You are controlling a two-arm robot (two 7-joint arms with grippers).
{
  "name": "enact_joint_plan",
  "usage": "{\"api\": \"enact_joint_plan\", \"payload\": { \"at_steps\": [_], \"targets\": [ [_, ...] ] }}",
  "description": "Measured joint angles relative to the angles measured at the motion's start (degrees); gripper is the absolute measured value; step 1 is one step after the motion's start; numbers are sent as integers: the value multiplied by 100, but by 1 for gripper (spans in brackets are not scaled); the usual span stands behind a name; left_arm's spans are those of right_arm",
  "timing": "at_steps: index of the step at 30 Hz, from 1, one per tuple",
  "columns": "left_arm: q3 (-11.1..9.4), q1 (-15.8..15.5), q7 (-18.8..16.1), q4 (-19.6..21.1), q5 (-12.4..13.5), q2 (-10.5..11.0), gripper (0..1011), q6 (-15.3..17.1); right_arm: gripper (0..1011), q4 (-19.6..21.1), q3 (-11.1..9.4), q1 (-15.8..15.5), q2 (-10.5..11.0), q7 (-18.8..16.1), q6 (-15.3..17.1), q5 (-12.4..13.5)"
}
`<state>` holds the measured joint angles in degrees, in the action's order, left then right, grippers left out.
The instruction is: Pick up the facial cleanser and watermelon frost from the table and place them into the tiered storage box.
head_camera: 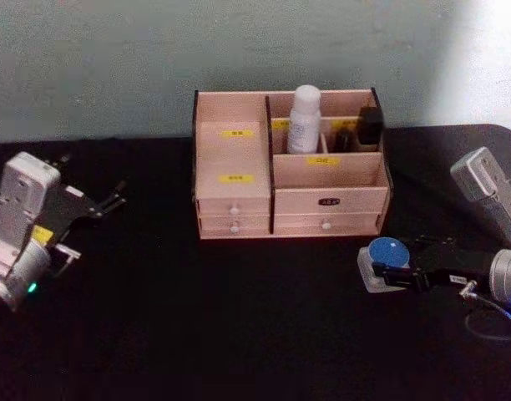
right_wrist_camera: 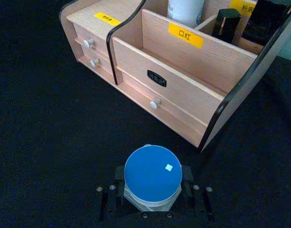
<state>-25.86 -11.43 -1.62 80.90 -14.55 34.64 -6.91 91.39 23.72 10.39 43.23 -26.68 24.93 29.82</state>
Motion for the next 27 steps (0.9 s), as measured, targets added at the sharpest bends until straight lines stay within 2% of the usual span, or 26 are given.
{"api": "enact_joint_plan", "payload": {
  "at_steps": [18, 27],
  "targets": [
    [0, 0, 0, 0, 0, 0, 1001, 0, 705, 26, -8, -22, 21, -21, -66, -17],
    [0, 0, 0, 0, 0, 0, 1001, 0, 705, 194, -75, -11, 126, -298, -208, 152]
  ]
}}
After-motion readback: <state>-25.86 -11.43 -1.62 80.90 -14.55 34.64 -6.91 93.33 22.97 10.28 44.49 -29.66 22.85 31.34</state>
